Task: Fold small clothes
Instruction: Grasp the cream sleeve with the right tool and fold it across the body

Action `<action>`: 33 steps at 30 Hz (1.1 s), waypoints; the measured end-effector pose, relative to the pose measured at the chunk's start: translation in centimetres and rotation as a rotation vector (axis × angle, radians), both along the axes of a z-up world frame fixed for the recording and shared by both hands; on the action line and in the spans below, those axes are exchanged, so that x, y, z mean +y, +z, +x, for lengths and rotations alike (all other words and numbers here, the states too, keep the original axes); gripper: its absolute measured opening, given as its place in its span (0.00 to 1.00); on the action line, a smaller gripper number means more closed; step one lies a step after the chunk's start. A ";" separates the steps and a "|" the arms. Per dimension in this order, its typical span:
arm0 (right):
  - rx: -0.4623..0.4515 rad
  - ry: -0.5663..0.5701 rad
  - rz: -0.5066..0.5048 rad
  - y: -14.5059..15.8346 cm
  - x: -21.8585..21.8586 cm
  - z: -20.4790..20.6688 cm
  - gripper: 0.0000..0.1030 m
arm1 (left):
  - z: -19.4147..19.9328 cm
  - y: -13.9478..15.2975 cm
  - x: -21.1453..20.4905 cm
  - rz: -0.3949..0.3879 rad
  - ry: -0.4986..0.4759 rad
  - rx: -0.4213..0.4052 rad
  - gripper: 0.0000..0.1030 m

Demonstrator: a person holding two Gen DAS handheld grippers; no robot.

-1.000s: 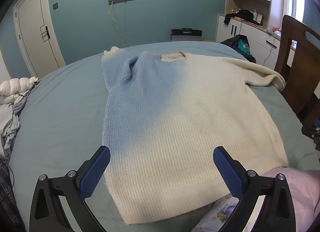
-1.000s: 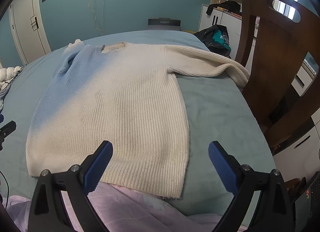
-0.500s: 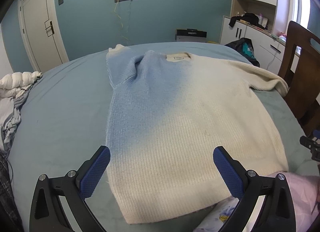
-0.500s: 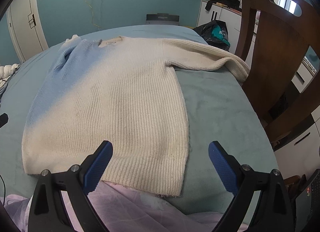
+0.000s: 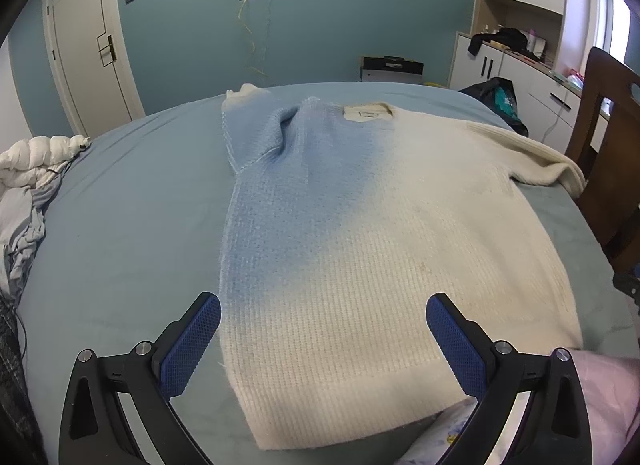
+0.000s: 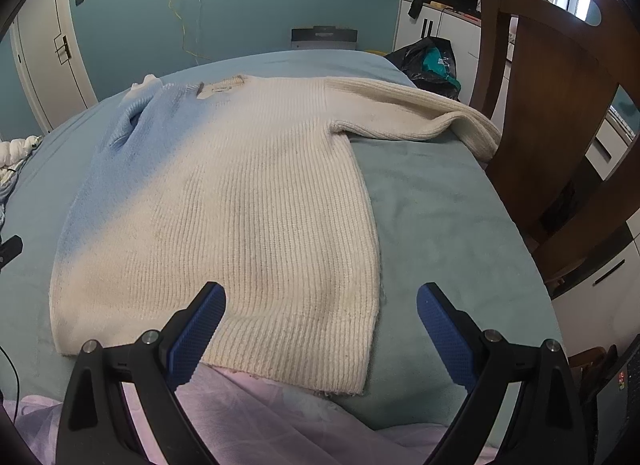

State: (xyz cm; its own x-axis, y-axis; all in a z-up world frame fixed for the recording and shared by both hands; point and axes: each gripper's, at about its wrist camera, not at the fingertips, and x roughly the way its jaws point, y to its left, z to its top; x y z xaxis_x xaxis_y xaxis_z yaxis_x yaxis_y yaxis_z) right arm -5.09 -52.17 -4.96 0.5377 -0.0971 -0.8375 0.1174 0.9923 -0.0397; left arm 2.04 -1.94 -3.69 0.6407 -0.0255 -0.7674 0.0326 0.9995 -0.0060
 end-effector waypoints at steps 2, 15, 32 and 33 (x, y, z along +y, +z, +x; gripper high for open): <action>-0.005 -0.002 0.013 0.5 -0.3 0.2 0.92 | 0.2 0.1 0.1 0.002 0.003 0.001 1.00; -0.068 0.000 -0.072 6.8 -3.7 5.5 0.92 | 4.6 3.0 0.3 0.035 0.018 -0.039 1.00; 0.166 -0.312 0.317 -9.9 -21.7 20.3 0.92 | 11.2 -5.0 2.9 0.131 0.126 0.058 1.00; 0.167 -0.340 0.331 -10.7 -22.4 21.7 0.92 | 11.5 -5.5 2.9 0.137 0.126 0.063 1.00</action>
